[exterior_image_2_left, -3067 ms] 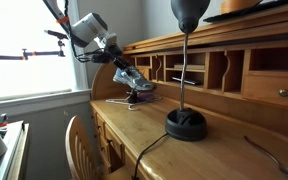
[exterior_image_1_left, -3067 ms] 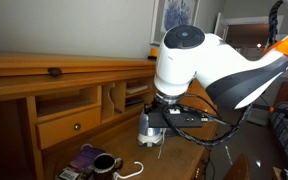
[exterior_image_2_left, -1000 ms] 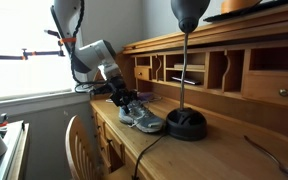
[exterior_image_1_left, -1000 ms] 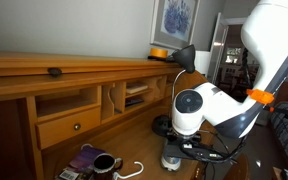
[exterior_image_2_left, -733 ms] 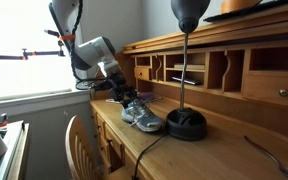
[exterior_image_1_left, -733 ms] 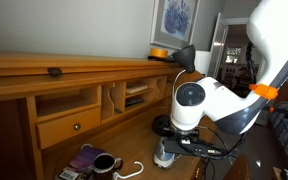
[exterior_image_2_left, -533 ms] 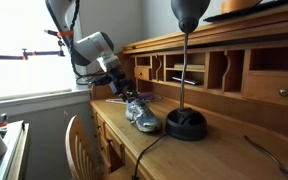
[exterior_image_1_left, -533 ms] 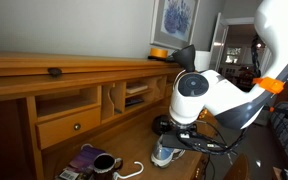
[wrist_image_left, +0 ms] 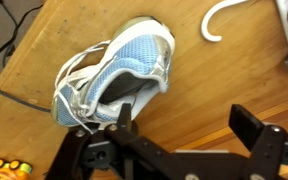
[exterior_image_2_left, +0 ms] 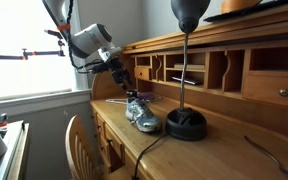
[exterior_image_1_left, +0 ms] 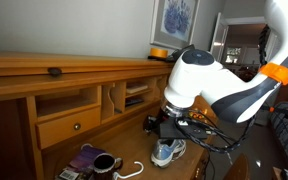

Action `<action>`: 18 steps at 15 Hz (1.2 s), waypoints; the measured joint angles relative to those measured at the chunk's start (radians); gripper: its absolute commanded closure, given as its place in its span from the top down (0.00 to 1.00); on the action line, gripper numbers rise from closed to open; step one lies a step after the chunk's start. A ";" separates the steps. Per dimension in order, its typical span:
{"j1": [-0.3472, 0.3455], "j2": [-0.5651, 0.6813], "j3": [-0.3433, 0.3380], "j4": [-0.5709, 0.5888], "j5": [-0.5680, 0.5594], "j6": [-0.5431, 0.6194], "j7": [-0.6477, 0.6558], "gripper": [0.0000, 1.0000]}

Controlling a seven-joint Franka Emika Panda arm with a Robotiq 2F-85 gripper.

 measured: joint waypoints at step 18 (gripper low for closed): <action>-0.011 0.290 0.083 0.305 0.198 0.092 -0.736 1.00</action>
